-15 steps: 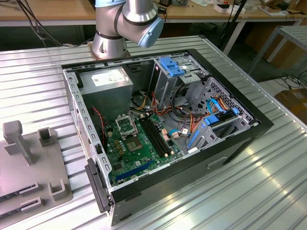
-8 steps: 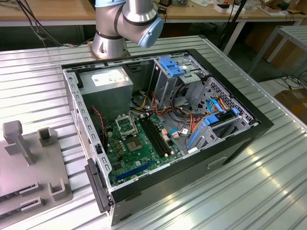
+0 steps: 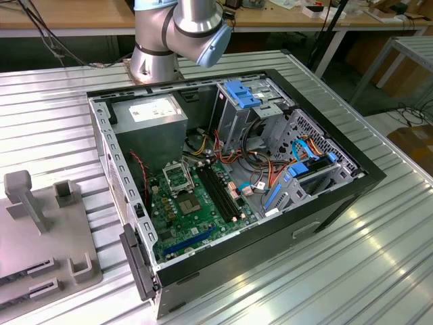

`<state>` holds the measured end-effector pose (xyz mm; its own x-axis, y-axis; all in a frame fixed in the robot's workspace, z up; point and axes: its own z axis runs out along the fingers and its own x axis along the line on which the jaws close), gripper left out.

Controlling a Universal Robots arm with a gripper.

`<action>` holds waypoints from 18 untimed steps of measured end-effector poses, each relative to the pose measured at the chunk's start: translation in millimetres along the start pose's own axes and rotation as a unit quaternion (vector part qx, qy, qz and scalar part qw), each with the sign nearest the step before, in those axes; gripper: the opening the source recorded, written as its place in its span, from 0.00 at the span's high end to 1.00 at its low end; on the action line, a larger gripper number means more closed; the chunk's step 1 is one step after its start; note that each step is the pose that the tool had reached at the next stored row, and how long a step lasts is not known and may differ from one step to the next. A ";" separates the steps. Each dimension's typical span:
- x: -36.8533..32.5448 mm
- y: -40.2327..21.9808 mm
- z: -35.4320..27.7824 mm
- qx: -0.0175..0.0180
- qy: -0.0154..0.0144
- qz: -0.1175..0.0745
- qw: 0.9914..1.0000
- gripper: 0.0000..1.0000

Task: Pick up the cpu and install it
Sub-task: 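Pick up the cpu and move it towards the insertion slot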

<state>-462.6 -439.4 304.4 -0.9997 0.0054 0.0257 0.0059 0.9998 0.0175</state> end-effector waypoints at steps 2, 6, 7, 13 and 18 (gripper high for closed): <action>0.1 -0.3 1.7 0.000 0.000 -0.010 1.000 0.60; -0.1 -0.5 7.0 0.001 0.001 -0.028 1.000 0.60; -0.2 -0.6 8.8 0.001 0.001 -0.029 1.000 0.60; -0.5 -0.9 19.9 0.001 0.000 -0.028 1.000 0.53; -1.0 -1.0 25.8 0.003 0.000 -0.021 1.000 0.53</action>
<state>-462.3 -440.0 278.6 -0.9991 -0.0358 0.0248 -0.0355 0.9993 0.0129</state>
